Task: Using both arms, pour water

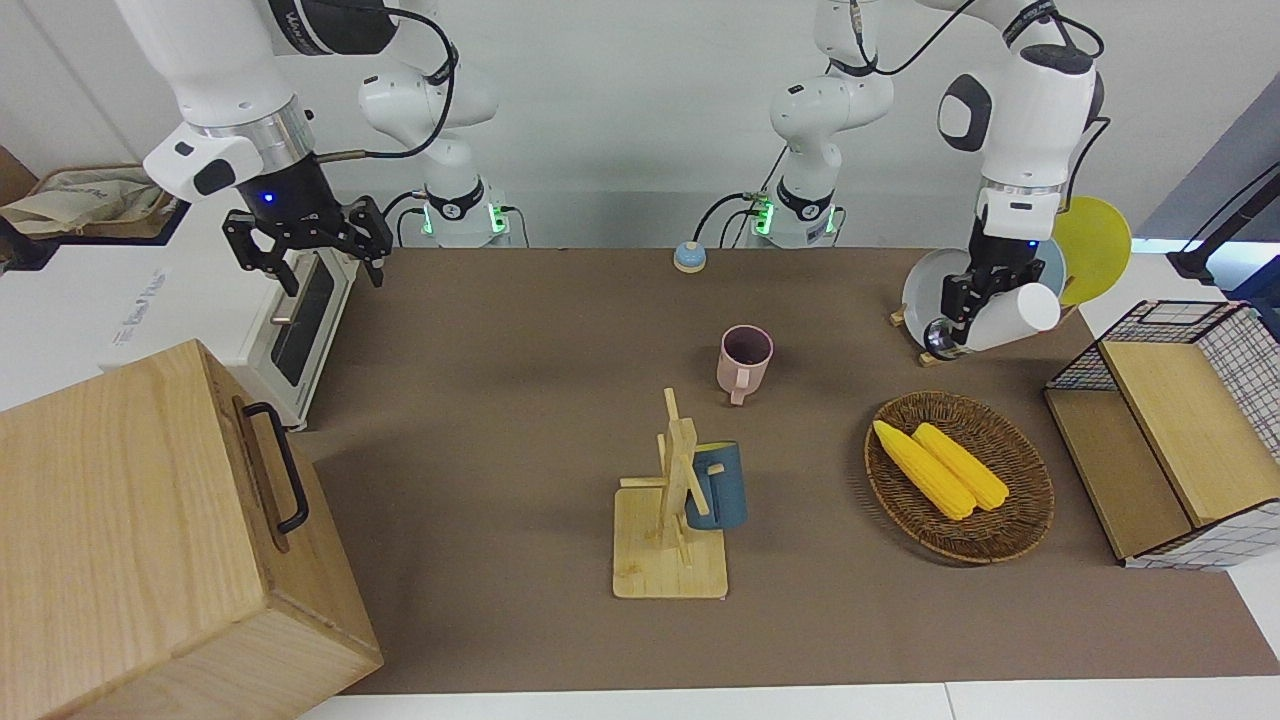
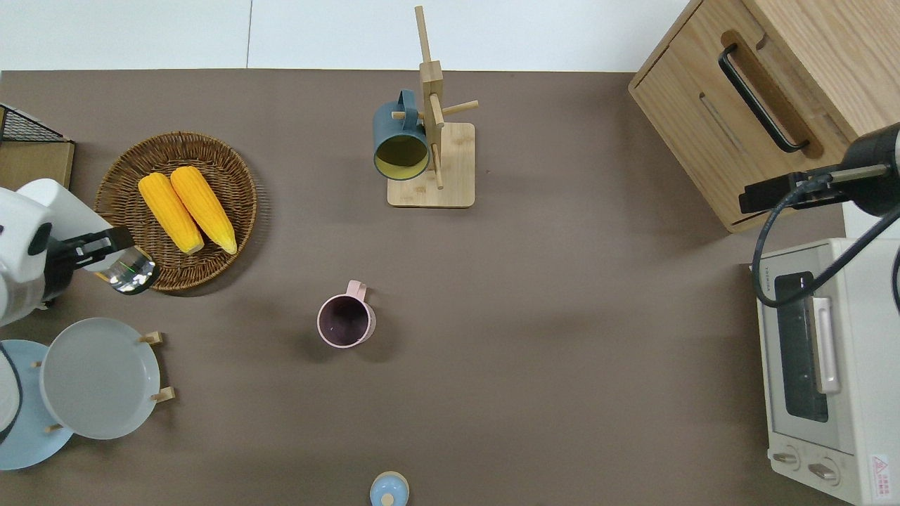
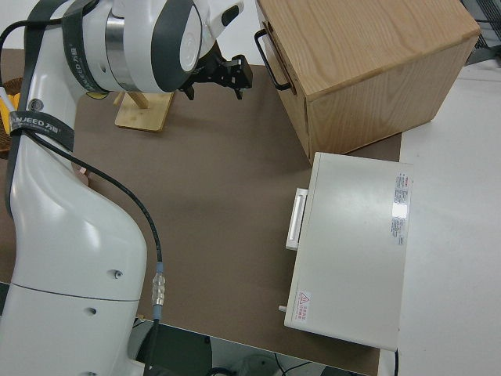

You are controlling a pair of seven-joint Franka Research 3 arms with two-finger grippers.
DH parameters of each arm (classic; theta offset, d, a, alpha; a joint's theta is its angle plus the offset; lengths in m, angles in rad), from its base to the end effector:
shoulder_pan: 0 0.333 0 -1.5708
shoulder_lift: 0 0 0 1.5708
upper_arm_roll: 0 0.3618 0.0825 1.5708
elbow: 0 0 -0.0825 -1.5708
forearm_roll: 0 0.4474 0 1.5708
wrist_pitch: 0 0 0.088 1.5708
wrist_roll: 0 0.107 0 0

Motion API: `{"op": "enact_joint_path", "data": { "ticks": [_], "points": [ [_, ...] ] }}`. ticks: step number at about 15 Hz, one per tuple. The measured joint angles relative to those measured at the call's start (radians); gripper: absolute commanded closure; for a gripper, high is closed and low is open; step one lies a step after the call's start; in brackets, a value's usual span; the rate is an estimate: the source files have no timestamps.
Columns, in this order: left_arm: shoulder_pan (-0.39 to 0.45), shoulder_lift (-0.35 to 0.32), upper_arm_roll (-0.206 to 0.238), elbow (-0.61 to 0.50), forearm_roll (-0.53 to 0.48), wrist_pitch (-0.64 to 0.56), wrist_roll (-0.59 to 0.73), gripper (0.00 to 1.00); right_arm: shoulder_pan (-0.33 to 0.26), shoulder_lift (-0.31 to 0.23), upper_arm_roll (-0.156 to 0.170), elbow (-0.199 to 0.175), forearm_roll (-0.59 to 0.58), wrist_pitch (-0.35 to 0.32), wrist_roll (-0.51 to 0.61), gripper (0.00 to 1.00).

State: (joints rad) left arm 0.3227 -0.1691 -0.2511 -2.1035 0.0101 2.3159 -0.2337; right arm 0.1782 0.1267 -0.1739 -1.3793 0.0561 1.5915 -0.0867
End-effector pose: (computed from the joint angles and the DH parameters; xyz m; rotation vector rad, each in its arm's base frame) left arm 0.5896 0.0353 0.5517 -3.0325 -0.4511 -0.5879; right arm 0.6647 0.0176 0.6949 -3.1044 -0.1470 -0.1379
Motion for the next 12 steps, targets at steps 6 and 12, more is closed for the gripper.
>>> {"op": "enact_joint_path", "data": {
  "ticks": [6, 12],
  "points": [
    [0.091, 0.057, 0.001, 0.158, 0.043, 0.000, 0.076, 1.00, 0.000, 0.000, 0.000, 0.000, 0.000, 0.000, 0.000, 0.009],
    [0.201, 0.172, 0.005, 0.344, 0.043, 0.001, 0.262, 1.00, 0.000, 0.000, 0.000, 0.000, 0.000, 0.000, 0.000, 0.009]
  ]
}}
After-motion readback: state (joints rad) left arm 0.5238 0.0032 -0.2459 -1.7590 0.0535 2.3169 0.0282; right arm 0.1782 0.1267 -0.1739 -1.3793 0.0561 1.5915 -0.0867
